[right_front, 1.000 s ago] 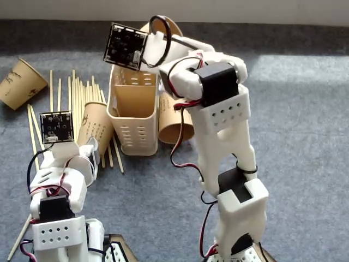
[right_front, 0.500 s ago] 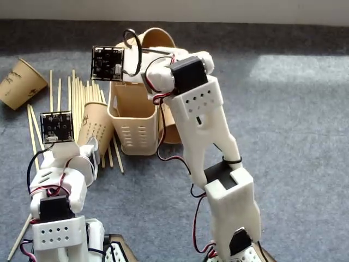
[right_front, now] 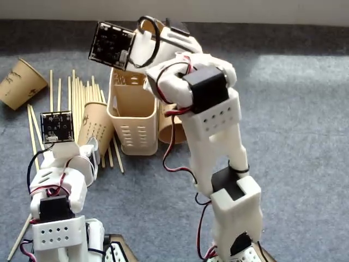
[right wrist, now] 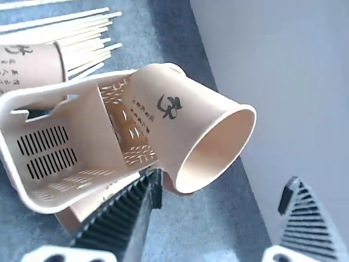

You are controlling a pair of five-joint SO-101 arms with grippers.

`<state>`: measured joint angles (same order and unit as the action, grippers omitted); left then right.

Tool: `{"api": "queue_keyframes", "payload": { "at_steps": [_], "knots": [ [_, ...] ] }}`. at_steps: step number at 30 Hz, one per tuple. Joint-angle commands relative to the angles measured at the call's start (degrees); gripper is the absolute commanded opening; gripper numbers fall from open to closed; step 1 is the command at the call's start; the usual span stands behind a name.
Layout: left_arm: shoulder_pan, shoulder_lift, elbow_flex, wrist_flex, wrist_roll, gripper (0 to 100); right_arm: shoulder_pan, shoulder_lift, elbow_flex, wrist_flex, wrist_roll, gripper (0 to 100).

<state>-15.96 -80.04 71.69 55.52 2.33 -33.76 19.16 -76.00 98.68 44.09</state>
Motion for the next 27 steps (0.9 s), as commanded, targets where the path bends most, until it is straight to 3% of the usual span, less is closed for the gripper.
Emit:
{"api": "queue_keyframes", "payload": {
  "at_steps": [1, 5, 8, 13, 19, 24, 27],
  "knots": [
    [-5.85, 0.22, -2.86, -4.22, -0.88, 18, 1.36, -8.4, -1.98, -0.57, -14.24, 33.5],
    [-8.04, 4.97, -13.58, -1.58, -0.88, 18, 9.27, -16.92, -1.45, 2.07, -26.46, 30.7],
    [-7.78, 15.25, -27.65, 0.97, -0.88, 18, 18.68, -22.55, 5.93, 2.51, -31.21, 26.3],
    [-3.03, 41.36, -59.56, 9.76, -0.79, 18, 32.13, -31.52, 30.2, 2.33, -31.91, 24.8],
    [11.65, 70.73, -103.69, 31.21, -0.7, 18, 39.52, -42.77, 56.4, 1.71, -31.47, 24.8],
    [15.6, 91.82, -132.18, 44.66, -0.7, 18, 45.23, -53.41, 86.11, -11.74, -29.8, 24.8],
    [14.46, 101.49, -139.82, 45.8, -0.7, 18, 46.55, -61.76, 105.45, -22.37, -29.45, 24.8]
  ]
}}
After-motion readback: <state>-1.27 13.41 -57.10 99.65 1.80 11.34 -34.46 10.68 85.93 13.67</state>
